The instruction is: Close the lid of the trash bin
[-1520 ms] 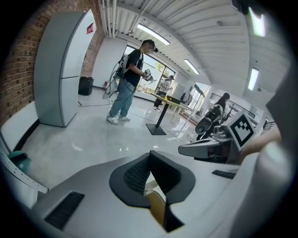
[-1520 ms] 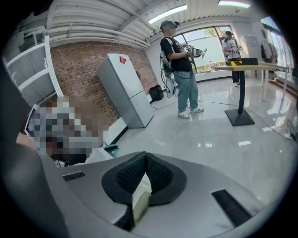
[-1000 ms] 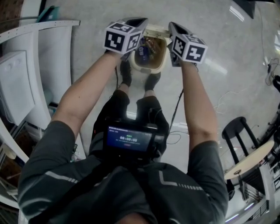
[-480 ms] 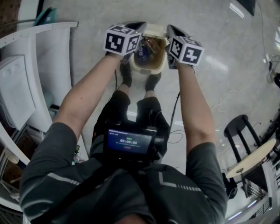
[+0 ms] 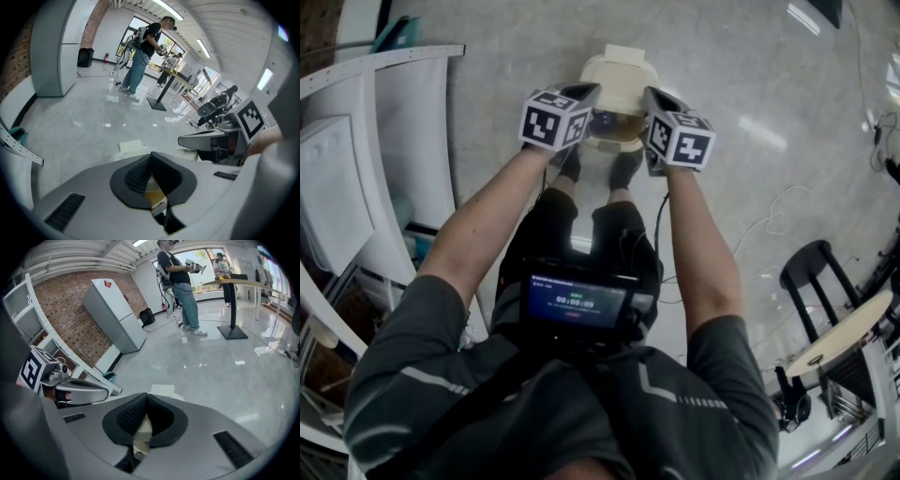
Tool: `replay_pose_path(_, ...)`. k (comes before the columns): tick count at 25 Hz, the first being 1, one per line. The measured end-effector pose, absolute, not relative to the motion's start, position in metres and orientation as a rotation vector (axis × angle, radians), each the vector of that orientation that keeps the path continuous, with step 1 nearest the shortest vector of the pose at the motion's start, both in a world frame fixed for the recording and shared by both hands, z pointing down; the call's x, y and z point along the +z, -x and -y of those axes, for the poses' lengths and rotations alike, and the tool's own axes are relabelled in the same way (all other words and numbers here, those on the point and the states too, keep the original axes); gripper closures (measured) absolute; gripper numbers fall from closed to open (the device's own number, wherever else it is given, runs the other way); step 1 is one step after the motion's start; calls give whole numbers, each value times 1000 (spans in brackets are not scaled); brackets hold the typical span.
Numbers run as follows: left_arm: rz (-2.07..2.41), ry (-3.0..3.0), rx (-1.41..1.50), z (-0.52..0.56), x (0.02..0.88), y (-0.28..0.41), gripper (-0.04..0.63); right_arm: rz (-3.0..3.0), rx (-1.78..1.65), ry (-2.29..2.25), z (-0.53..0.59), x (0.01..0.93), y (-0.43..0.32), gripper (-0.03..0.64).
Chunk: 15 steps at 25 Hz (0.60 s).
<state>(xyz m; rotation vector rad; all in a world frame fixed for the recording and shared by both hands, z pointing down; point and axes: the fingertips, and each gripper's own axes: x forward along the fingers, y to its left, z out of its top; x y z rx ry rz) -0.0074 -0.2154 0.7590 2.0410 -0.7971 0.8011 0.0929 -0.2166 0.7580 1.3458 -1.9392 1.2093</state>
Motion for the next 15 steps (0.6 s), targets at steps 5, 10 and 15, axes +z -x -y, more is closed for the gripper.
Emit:
replay_pose_path(5, 786, -2026, 856, 179, 777, 10, 601, 1889, 1251, -1315, 176, 781, -91, 606)
replay_pose_path(10, 787, -2001, 892, 154, 799, 14, 601, 1848, 1282, -1289, 150, 801, -90, 606)
replay_pose_path(15, 772, -1974, 937, 134, 826, 17, 601, 1817, 1295, -1247, 132, 827, -88, 606)
